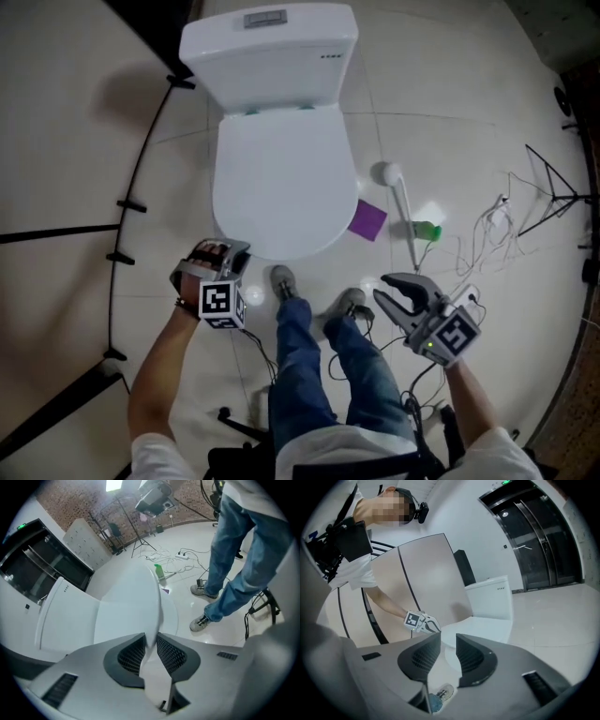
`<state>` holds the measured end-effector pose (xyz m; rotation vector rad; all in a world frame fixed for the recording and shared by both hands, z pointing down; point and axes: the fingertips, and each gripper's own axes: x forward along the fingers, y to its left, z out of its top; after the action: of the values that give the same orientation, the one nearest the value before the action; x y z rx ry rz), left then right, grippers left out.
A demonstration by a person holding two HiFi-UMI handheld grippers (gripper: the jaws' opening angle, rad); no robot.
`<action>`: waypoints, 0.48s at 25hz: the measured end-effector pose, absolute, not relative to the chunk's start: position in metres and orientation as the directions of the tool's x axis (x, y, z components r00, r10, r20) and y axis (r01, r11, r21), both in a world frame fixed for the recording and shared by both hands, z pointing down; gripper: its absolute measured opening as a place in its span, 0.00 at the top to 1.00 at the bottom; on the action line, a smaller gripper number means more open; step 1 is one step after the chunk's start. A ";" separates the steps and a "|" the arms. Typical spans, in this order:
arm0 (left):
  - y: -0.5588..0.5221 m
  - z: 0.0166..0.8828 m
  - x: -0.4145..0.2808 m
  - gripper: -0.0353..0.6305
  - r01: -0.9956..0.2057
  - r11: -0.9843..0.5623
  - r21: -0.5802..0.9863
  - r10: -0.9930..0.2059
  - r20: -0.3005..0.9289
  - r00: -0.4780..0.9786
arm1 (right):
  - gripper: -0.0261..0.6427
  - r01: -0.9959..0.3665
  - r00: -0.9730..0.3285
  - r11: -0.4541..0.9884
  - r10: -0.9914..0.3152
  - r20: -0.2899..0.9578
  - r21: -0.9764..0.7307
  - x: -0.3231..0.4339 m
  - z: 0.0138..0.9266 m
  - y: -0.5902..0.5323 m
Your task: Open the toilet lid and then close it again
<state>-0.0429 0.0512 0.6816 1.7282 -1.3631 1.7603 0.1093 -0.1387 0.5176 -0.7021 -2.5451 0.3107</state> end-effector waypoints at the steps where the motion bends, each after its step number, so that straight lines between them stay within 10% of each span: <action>1: 0.053 0.697 -0.038 0.84 -0.779 -0.498 -0.381 -0.367 0.906 -0.209 | 0.82 0.432 -0.745 0.836 0.542 0.390 -0.338 0.110 0.528 -0.134; 12: 0.055 0.810 -0.014 0.79 -0.902 -0.402 -0.154 -0.250 0.967 -0.054 | 0.82 0.515 -0.680 0.784 0.619 0.392 -0.345 0.119 0.577 -0.098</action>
<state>-0.0139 0.0551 0.8102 1.6603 -1.2325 1.4916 0.1189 -0.0982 0.5773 -0.8479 -2.4785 0.2822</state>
